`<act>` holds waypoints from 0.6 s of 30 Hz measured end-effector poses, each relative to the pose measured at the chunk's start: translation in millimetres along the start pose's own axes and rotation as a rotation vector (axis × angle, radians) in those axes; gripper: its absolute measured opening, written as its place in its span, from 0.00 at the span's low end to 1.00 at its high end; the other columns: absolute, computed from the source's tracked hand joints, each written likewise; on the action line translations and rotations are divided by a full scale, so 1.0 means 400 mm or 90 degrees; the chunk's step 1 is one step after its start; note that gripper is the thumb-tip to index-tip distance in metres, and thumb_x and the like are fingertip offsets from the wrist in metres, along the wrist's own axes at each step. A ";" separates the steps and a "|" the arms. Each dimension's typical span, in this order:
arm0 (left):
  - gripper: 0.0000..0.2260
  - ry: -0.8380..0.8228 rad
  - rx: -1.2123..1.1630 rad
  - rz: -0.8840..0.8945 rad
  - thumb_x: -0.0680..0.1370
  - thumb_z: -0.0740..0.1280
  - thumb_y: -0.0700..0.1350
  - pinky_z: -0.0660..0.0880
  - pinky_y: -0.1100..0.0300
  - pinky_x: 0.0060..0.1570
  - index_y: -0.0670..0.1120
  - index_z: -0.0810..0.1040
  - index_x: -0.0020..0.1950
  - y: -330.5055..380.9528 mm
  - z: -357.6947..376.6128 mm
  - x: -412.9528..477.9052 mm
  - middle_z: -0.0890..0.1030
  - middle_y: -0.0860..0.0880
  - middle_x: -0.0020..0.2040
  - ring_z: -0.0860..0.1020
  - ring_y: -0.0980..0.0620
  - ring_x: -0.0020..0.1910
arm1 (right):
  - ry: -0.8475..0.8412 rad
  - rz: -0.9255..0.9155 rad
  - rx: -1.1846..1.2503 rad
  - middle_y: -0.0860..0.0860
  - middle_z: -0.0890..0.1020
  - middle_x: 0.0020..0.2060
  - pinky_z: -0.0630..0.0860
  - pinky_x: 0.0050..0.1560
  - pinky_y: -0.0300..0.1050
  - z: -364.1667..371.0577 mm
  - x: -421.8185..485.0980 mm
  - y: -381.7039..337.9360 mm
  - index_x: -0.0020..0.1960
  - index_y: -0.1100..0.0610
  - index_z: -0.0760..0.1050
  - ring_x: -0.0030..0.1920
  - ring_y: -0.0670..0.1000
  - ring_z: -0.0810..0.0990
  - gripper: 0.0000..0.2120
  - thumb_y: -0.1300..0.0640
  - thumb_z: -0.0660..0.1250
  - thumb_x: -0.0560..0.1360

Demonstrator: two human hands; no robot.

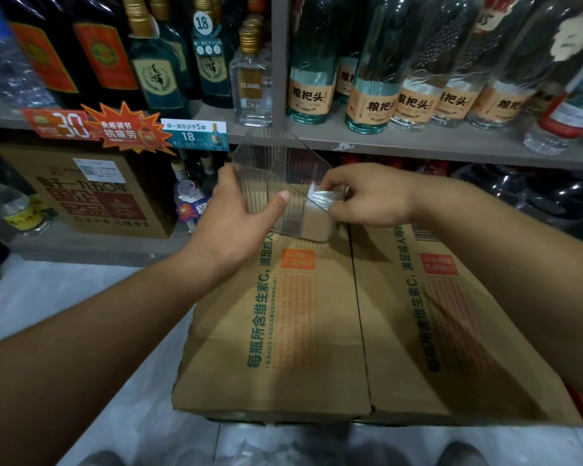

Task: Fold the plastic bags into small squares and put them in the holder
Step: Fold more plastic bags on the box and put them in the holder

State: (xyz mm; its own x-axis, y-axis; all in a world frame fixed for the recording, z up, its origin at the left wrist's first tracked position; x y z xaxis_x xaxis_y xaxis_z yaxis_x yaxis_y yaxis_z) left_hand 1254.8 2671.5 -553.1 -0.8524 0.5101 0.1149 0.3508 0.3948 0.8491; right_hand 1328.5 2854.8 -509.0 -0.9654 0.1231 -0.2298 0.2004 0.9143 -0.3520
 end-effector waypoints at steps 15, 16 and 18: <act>0.22 0.009 -0.018 0.022 0.78 0.69 0.59 0.71 0.56 0.65 0.57 0.63 0.67 -0.012 0.009 0.001 0.77 0.55 0.65 0.75 0.56 0.64 | 0.031 -0.008 -0.052 0.53 0.76 0.62 0.74 0.57 0.48 0.069 0.019 0.011 0.69 0.53 0.67 0.59 0.54 0.76 0.30 0.38 0.69 0.74; 0.23 0.009 -0.014 0.022 0.78 0.69 0.59 0.71 0.55 0.66 0.56 0.63 0.68 -0.013 0.009 0.001 0.77 0.55 0.65 0.75 0.55 0.65 | 0.044 -0.017 -0.055 0.53 0.75 0.62 0.74 0.57 0.48 0.074 0.011 0.013 0.70 0.53 0.68 0.59 0.53 0.76 0.31 0.37 0.68 0.75; 0.26 0.005 -0.004 0.011 0.77 0.68 0.62 0.72 0.53 0.67 0.55 0.63 0.70 -0.021 0.008 0.001 0.76 0.55 0.66 0.75 0.55 0.65 | 0.084 -0.033 -0.079 0.52 0.72 0.63 0.76 0.59 0.51 0.082 -0.007 0.012 0.73 0.52 0.66 0.60 0.54 0.75 0.33 0.36 0.66 0.75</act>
State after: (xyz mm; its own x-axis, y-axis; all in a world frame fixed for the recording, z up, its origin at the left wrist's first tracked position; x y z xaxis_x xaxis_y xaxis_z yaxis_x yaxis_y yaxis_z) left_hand 1252.7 2670.9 -562.0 -0.8496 0.5104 0.1331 0.3622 0.3810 0.8507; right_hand 1337.8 2846.1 -539.9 -0.9892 0.1161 -0.0899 0.1350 0.9603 -0.2443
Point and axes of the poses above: each hand's wrist, its own x-axis towards the middle knuckle, its own z-axis out of the palm, y = z × x, the point moved 5 cm from there along x, towards the middle knuckle
